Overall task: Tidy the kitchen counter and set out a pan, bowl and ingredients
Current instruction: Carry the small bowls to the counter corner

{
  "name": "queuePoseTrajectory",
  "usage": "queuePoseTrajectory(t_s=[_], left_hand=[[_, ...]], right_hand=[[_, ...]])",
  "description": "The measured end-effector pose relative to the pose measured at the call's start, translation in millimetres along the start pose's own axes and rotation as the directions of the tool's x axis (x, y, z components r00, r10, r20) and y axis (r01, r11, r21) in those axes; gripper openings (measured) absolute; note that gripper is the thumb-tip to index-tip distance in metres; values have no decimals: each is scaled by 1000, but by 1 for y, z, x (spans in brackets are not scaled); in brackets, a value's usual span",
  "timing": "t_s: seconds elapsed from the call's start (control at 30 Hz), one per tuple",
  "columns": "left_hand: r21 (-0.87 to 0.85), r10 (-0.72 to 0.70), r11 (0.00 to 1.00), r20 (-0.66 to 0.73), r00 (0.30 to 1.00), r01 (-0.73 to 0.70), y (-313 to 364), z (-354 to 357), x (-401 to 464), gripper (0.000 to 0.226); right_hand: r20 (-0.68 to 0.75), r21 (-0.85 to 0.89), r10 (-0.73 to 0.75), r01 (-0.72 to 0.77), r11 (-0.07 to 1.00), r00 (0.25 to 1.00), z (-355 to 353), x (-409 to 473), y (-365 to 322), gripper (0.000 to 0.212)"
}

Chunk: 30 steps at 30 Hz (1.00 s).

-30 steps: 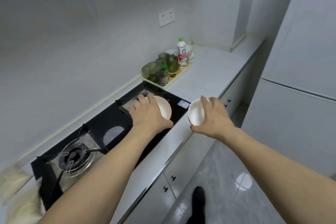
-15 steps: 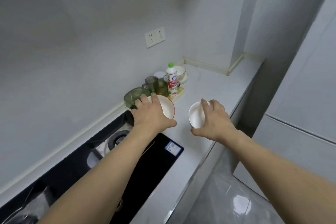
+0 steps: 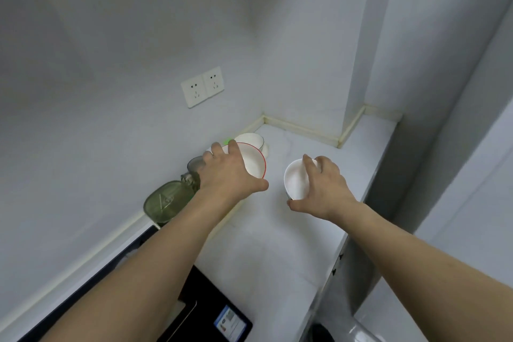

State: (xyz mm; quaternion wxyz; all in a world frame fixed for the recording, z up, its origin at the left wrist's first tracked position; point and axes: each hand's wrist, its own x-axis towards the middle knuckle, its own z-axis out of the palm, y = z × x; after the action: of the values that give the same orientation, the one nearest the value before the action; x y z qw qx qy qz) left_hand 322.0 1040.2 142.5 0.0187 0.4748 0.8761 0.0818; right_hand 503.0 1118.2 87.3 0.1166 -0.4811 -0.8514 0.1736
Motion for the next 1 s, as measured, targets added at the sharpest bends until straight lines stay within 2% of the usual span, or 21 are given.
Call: queuePoseTrajectory(t_s=[0.33, 0.47, 0.73, 1.0], left_hand=[[-80, -115, 991, -61, 992, 110, 55, -23, 152, 106], [-95, -150, 985, -46, 988, 145, 62, -18, 204, 110], [-97, -230, 965, 125, 965, 243, 67, 36, 291, 106], [-28, -356, 924, 305, 883, 382, 50, 109, 353, 99]], right_hand=[[-6, 16, -73, 73, 997, 997, -7, 151, 51, 114], [-7, 35, -99, 99, 994, 995, 4, 195, 60, 115], [80, 29, -78, 76, 997, 994, 34, 256, 78, 116], [154, 56, -29, 21, 998, 988, 72, 292, 96, 116]])
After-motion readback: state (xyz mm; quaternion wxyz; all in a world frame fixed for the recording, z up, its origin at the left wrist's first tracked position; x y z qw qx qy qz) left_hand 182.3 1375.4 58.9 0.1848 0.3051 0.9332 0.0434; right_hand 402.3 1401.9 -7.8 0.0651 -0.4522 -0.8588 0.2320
